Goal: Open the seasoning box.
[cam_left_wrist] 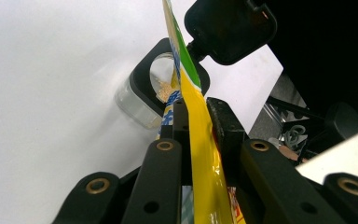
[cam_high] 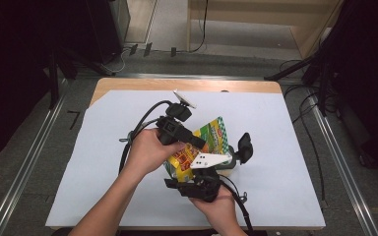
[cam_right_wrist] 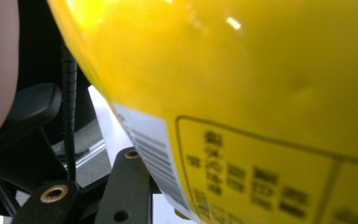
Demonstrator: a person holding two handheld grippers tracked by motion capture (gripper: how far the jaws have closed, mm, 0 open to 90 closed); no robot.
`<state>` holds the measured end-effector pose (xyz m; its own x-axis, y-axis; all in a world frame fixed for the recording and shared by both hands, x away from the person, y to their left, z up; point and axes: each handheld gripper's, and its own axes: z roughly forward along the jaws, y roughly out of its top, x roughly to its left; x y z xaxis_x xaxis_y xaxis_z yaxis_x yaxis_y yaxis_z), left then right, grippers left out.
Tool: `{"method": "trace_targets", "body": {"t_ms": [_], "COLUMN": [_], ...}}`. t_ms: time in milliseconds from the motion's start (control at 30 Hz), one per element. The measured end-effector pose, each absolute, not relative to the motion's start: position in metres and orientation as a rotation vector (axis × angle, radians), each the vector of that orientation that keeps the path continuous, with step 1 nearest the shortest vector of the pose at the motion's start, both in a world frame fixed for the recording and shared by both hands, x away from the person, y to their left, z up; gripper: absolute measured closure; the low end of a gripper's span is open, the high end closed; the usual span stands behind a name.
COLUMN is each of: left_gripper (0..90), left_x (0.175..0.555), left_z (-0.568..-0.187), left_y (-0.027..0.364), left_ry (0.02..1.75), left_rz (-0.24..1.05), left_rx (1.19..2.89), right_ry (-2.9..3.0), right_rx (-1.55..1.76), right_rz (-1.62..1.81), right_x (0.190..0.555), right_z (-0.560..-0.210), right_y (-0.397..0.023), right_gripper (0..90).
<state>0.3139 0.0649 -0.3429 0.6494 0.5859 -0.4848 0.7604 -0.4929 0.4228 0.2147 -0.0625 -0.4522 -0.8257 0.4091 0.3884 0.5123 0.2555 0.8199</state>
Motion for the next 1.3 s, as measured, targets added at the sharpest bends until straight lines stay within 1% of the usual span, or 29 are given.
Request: {"method": "trace_targets", "body": {"t_ms": [133,400,567,667,867,933,1100,1167,1233,1300], "left_gripper": [85.2,85.4,86.1,86.7,86.8,86.6,86.4,86.5,86.6,86.6], "left_x": [0.313,0.312,0.313,0.312,0.312,0.311,0.313,0.317,0.321,0.325], "left_z": [-0.342,-0.341,-0.341,-0.341,-0.338,-0.336,-0.33,-0.329,-0.328,-0.329], "left_y": [0.063,0.059,0.059,0.06,0.057,0.054,0.05,0.05,0.049,0.047], "left_ry": [1.036,1.027,1.019,1.028,1.034,1.032,1.026,1.026,1.032,1.029], "left_rz": [-0.36,-0.325,-0.326,-0.328,-0.316,-0.3,-0.283,-0.299,-0.312,-0.325], "left_rx": [2.237,2.235,2.238,2.234,2.237,2.244,2.262,2.267,2.276,2.286], "right_ry": [-2.487,-2.573,-2.608,-2.637,-2.655,-2.641,-2.613,-2.61,-2.611,-2.612], "right_rx": [-0.853,-0.84,-0.824,-0.807,-0.801,-0.807,-0.824,-0.829,-0.821,-0.821], "right_rz": [-1.611,-1.582,-1.568,-1.564,-1.565,-1.582,-1.623,-1.627,-1.625,-1.623], "right_x": [0.213,0.211,0.211,0.209,0.209,0.21,0.211,0.213,0.214,0.216], "right_z": [-0.449,-0.448,-0.447,-0.447,-0.446,-0.445,-0.444,-0.443,-0.441,-0.441], "right_y": [-0.058,-0.053,-0.051,-0.05,-0.05,-0.05,-0.048,-0.047,-0.047,-0.047], "right_gripper": [66.2,66.6,64.4,66.4,67.5,67.1,62.5,62.9,66.4,67.8]}}
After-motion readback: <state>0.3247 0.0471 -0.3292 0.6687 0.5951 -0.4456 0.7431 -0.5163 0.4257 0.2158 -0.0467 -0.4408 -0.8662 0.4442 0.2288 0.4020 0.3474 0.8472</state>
